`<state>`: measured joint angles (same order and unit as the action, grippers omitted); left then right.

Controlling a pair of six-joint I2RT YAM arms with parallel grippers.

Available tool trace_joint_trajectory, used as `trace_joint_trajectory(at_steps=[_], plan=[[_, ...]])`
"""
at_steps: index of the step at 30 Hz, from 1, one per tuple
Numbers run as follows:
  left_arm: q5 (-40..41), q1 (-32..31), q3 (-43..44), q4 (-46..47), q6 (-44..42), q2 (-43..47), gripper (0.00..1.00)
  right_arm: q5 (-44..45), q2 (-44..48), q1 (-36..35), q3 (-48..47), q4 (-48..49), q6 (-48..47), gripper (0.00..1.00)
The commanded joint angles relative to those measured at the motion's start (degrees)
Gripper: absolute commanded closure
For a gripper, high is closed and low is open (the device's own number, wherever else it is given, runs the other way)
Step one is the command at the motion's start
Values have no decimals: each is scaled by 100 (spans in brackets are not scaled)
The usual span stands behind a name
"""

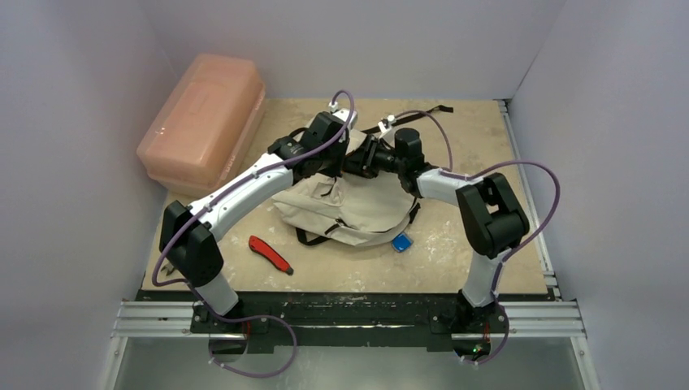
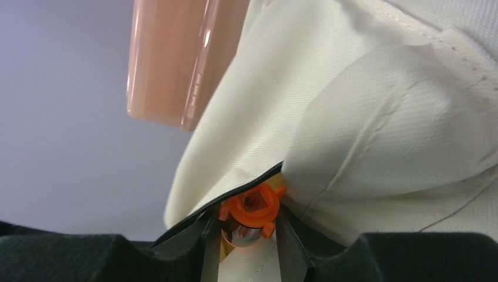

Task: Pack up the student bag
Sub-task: Place the stationery in the student bag, then pick up the stationery from the center of the board.

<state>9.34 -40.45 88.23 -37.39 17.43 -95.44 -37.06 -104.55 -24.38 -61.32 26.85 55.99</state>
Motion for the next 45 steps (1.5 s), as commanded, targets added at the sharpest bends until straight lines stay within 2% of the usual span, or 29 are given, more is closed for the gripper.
trace_joint_trajectory(at_steps=[1, 3, 7, 9, 14, 20, 24, 28, 30, 35, 36, 37, 41, 45], plan=[[-224, -31, 225, 470, 104, 280, 100, 110, -503, -279, -206, 1036, 150, 100], [-159, -20, 231, 431, 84, 285, 100, 259, -667, -404, -370, 909, -213, 93], [151, -12, 198, 269, 32, 315, 100, 380, -571, -409, -462, 439, -851, 59], [267, 23, 95, 222, 15, 343, 100, 462, -379, -405, -525, -65, -1212, 46], [151, 186, -195, 303, 192, 420, 100, 621, 124, -361, -454, -1144, -1786, 25], [-90, 239, -309, 323, 303, 400, 100, 775, 786, -322, -275, -1934, -2197, 22], [-300, 241, -337, 284, 325, 269, 100, 1220, 1651, -309, -189, -2833, -2776, 22], [-610, 240, -377, 269, 445, 106, 100, 2015, 2602, -322, 122, -3913, -3450, 22], [-730, 243, -412, 297, 507, 60, 100, 2526, 3106, -317, 572, -4379, -3571, 21], [-903, 247, -473, 385, 543, 10, 100, 3190, 4421, -338, 1841, -5192, -3188, 20], [-907, 245, -477, 401, 542, 1, 100, 3239, 4656, -462, 2036, -5118, -2965, 6], [-908, 245, -483, 421, 548, -8, 100, 3261, 4854, -665, 2115, -5114, -2784, 2], [-1104, 248, -467, 469, 602, -60, 100, 3768, 4828, -905, 2291, -5404, -1931, 1], [-1159, 242, -471, 496, 622, -58, 100, 4361, 5151, -903, 2836, -5056, -1595, 1]])
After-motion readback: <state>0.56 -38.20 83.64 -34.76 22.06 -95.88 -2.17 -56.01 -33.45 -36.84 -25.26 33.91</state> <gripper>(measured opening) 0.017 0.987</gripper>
